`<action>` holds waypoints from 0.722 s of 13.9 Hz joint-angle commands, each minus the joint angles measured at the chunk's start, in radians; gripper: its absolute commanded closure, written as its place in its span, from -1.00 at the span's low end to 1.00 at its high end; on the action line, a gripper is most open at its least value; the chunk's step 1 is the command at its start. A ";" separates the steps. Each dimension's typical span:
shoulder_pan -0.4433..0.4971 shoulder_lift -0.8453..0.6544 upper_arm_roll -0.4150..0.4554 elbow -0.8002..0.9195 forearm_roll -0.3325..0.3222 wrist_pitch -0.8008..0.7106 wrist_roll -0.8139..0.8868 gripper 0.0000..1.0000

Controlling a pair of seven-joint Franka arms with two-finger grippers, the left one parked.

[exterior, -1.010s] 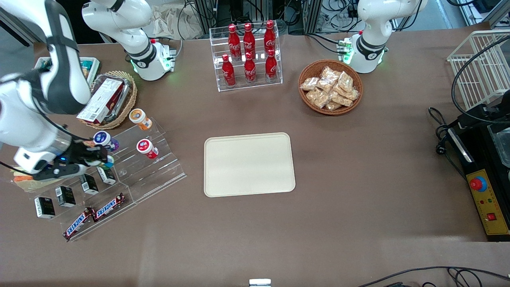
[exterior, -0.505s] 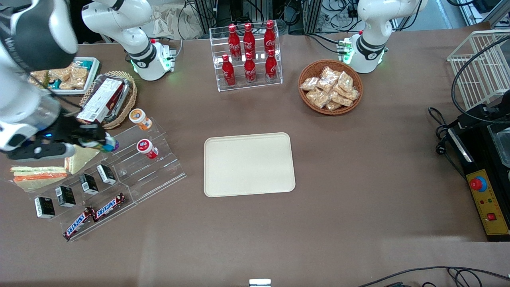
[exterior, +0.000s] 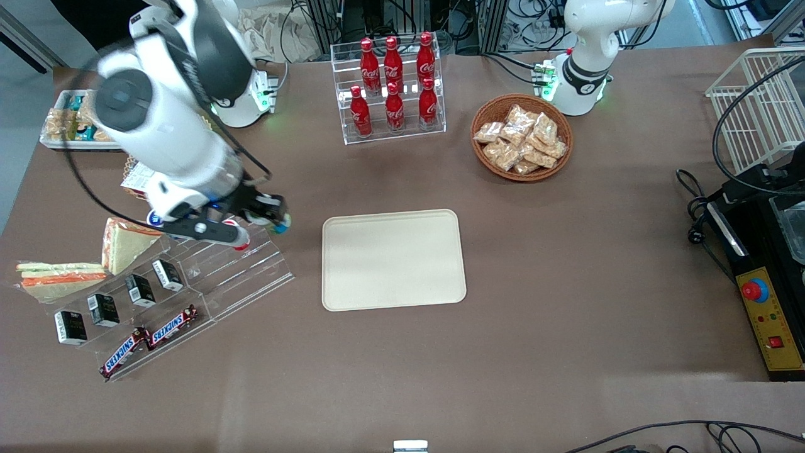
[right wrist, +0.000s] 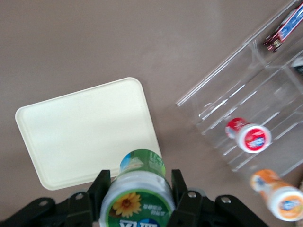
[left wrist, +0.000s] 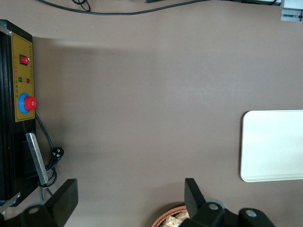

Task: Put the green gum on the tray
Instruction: 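Carry the gum bottle over the cream tray's edge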

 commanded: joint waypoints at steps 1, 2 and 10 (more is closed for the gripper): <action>0.052 0.043 -0.010 -0.121 0.011 0.166 0.091 0.67; 0.062 0.043 -0.010 -0.193 0.011 0.247 0.101 0.67; 0.143 0.148 -0.010 -0.501 0.009 0.726 0.212 0.66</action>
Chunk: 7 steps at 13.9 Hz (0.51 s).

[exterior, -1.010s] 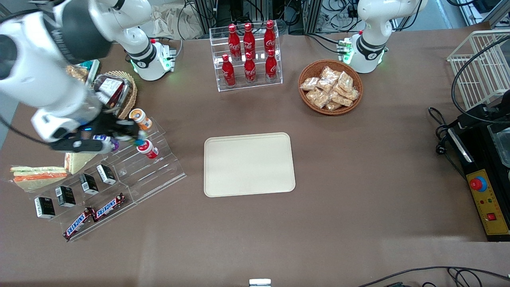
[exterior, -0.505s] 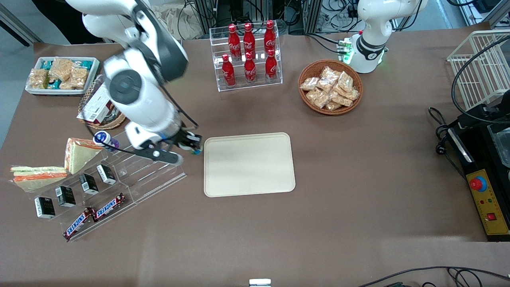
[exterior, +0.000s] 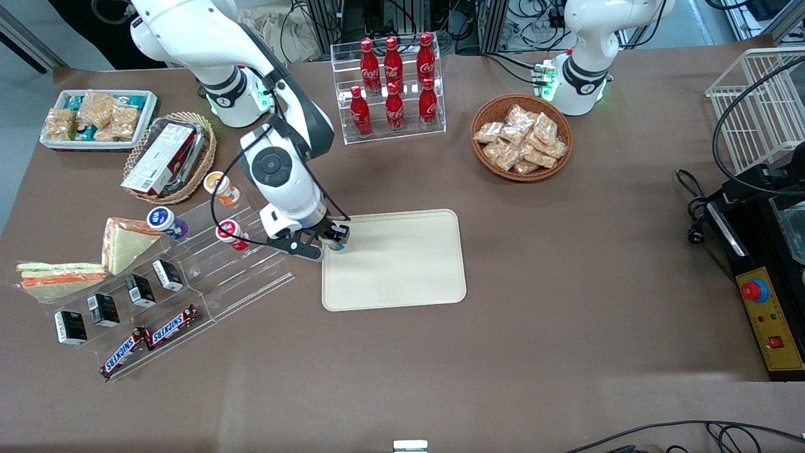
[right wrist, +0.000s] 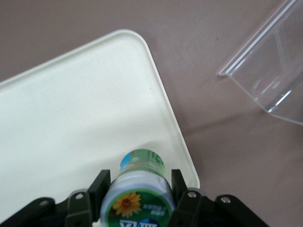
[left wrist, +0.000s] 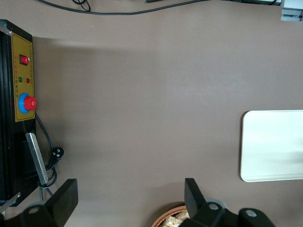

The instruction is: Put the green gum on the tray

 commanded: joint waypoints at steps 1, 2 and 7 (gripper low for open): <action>0.014 0.026 -0.010 -0.047 0.009 0.107 0.033 0.67; 0.020 0.037 -0.010 -0.067 0.009 0.145 0.033 0.66; 0.021 0.054 -0.010 -0.085 0.009 0.174 0.056 -1.00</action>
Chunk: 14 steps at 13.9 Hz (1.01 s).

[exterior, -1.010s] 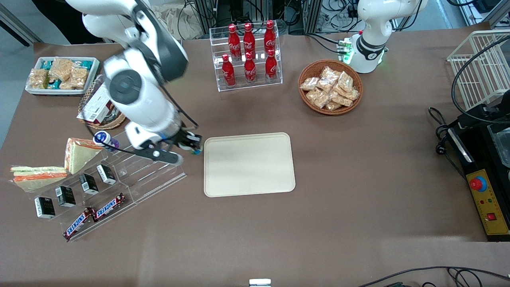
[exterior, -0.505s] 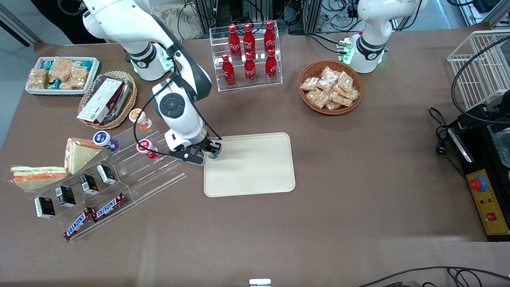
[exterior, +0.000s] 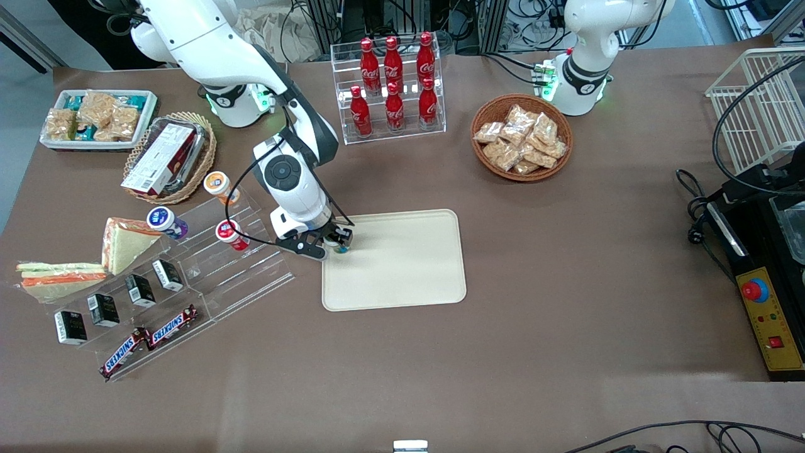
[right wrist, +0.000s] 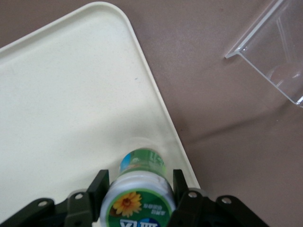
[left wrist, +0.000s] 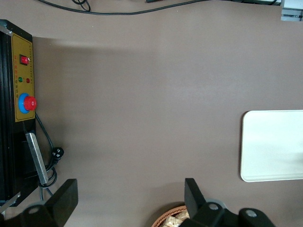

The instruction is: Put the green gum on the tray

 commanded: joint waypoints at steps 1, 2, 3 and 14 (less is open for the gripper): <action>0.015 -0.004 -0.010 -0.008 0.009 0.022 0.024 -1.00; 0.015 -0.004 -0.010 -0.006 0.010 0.022 0.027 -1.00; 0.015 -0.007 -0.010 -0.003 0.010 0.019 0.029 -1.00; -0.030 -0.189 -0.045 0.391 0.006 -0.600 -0.182 -1.00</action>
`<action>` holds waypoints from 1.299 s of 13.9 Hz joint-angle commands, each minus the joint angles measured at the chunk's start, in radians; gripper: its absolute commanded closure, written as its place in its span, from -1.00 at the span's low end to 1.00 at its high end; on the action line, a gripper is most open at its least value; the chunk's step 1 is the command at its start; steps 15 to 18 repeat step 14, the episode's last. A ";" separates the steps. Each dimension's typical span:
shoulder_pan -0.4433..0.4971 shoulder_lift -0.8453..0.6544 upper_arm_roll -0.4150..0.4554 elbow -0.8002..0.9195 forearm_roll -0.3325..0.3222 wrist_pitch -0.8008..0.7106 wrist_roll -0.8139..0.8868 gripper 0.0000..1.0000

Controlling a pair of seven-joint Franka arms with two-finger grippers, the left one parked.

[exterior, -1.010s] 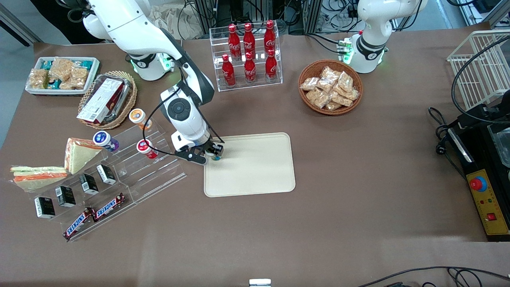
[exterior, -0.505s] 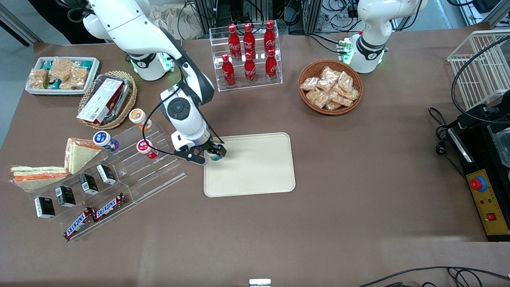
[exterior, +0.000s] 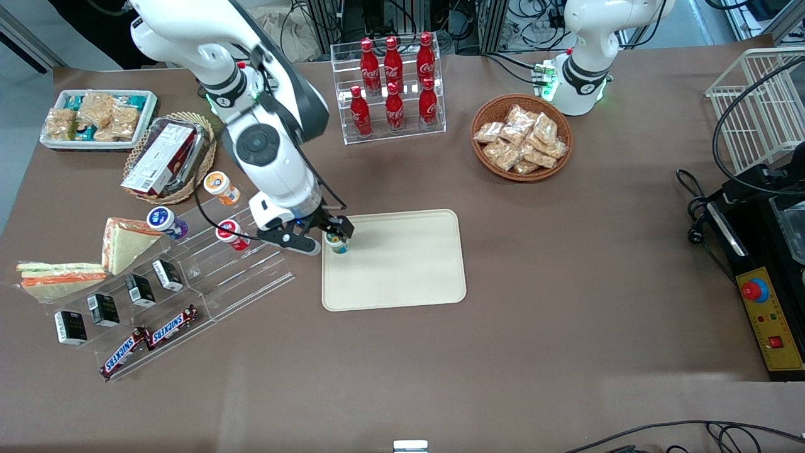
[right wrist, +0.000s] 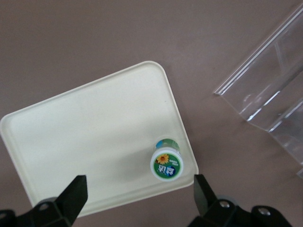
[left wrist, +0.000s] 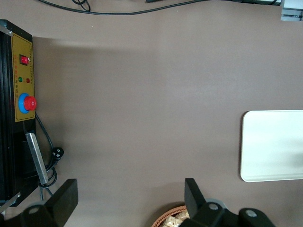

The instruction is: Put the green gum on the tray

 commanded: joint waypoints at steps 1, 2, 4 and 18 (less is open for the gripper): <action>-0.048 -0.018 -0.013 0.170 -0.002 -0.223 -0.149 -1.00; -0.085 -0.027 -0.008 0.227 -0.011 -0.291 -0.219 -1.00; -0.166 -0.050 -0.005 0.307 -0.011 -0.421 -0.315 -1.00; -0.517 -0.151 -0.074 0.318 -0.009 -0.452 -0.699 -1.00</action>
